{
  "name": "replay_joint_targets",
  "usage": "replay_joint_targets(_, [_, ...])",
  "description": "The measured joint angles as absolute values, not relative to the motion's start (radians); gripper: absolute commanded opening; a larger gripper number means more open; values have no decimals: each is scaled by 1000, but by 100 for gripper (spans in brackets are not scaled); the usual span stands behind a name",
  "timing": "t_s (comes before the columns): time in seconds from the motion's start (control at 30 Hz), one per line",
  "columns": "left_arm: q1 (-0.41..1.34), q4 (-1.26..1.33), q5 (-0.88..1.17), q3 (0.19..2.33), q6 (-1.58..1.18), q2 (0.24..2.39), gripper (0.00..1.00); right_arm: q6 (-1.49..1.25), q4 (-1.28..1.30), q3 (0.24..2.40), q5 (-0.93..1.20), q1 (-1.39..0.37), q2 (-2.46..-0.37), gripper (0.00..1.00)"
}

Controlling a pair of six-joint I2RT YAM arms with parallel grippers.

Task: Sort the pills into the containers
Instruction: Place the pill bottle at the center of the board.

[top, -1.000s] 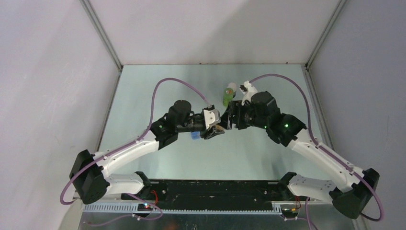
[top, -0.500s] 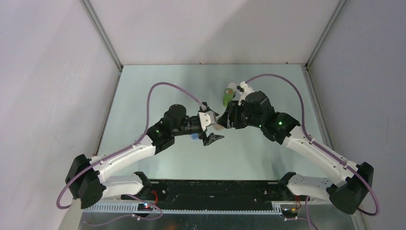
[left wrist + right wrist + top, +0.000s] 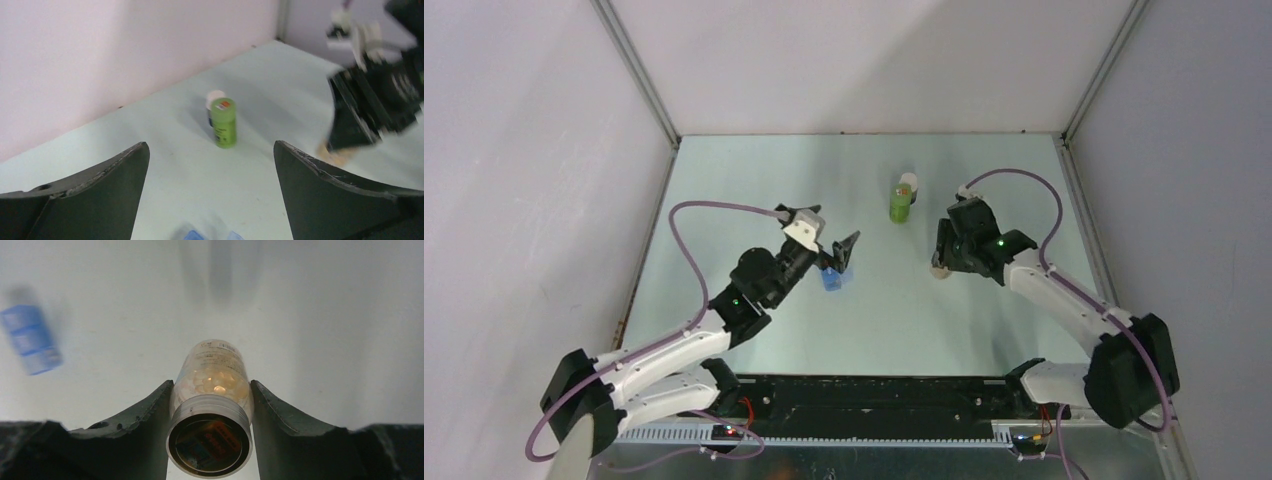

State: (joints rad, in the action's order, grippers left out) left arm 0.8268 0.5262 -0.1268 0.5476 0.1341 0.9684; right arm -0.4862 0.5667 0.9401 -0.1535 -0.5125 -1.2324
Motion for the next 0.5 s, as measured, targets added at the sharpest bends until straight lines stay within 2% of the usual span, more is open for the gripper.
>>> replay_joint_targets(0.17, [801,512,-295,563,22,936,99,-472,557,889,-194,-484,-1340,35])
replay_joint_targets(0.4, [780,440,-324,606,-54,920,100,-469,525,884,-232,-470,-1441,37])
replay_joint_targets(0.5, [777,415,-336,606,-65,920,99,-470,514,884,-247,-467,-1463,42])
